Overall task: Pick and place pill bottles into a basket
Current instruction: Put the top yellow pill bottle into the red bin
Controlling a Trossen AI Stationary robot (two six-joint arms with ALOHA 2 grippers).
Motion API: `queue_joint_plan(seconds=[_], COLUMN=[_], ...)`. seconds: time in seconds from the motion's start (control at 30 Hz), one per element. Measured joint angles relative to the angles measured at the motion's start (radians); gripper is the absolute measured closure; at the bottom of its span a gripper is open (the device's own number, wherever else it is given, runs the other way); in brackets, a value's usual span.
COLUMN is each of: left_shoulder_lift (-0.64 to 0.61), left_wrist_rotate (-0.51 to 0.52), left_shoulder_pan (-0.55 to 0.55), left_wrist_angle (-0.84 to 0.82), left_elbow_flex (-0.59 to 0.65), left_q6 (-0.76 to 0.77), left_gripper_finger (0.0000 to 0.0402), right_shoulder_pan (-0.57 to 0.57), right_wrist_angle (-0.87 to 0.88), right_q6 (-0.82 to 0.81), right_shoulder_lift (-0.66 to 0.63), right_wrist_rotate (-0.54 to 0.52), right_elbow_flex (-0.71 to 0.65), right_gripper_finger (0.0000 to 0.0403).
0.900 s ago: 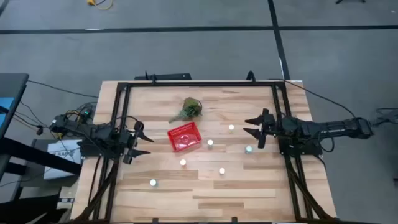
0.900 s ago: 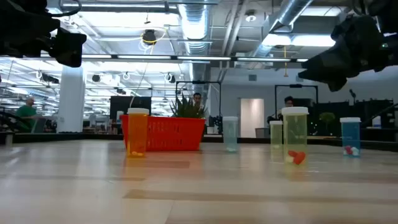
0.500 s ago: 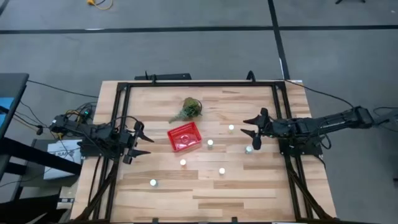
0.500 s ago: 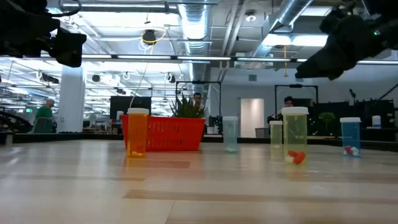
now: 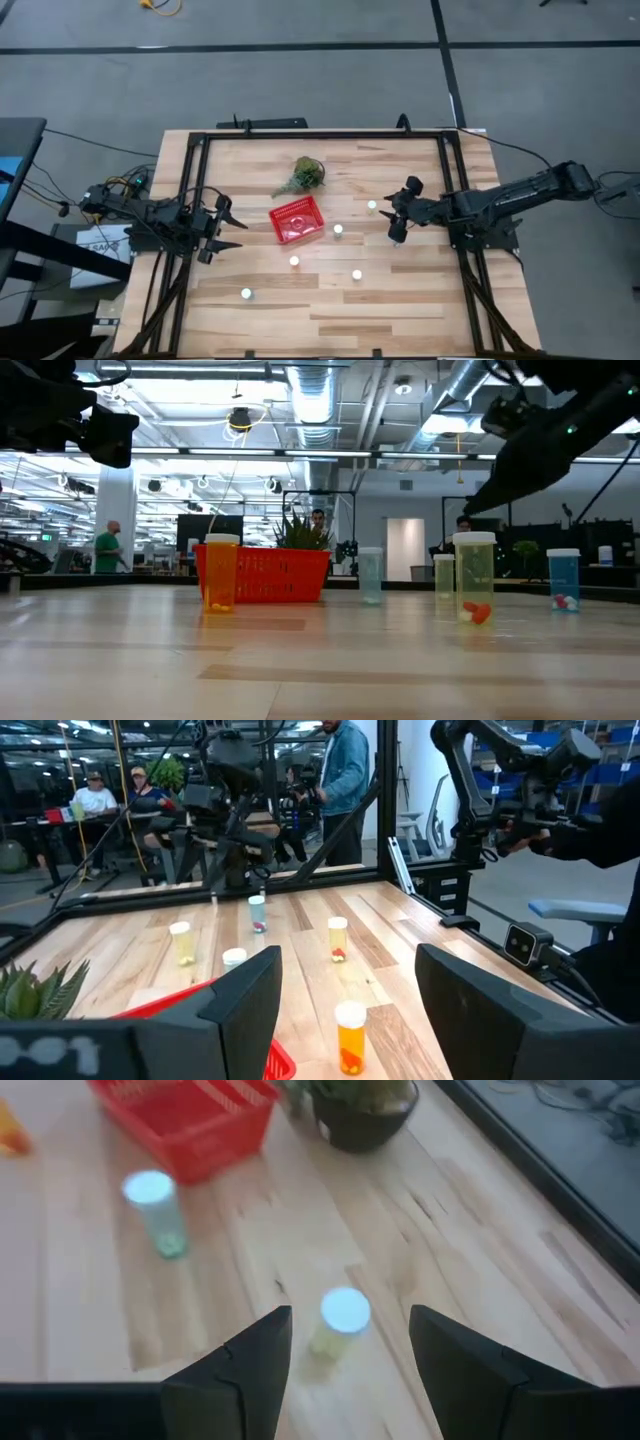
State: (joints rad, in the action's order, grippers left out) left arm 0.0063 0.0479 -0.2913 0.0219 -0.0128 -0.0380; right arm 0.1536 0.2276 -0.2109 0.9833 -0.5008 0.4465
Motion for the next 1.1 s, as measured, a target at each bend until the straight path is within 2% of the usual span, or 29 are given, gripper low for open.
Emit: queue_joint_plan(seconds=[0.33,0.63,1.1], left_shoulder_lift=[0.0,0.0,0.0], left_wrist_rotate=[0.0,0.0,0.0], left_shoulder_pan=[0.0,0.0,0.0], left_wrist_angle=[0.0,0.0,0.0], left_elbow_flex=[0.0,0.0,0.0], left_q6=[0.003,-0.004,0.004], left_gripper_finger=[0.018,0.018,0.018], right_shoulder_pan=[-0.058,-0.071,-0.07], right_wrist_angle=[-0.008,-0.083,-0.256], right_q6=[-0.152,-0.166,-0.156], right_shoulder_lift=[0.132,0.268,0.372], right_wrist_rotate=[-0.002,0.004,0.032], right_elbow_flex=[0.001,0.001,0.001], right_gripper_finger=[0.0206,0.0184,0.0173])
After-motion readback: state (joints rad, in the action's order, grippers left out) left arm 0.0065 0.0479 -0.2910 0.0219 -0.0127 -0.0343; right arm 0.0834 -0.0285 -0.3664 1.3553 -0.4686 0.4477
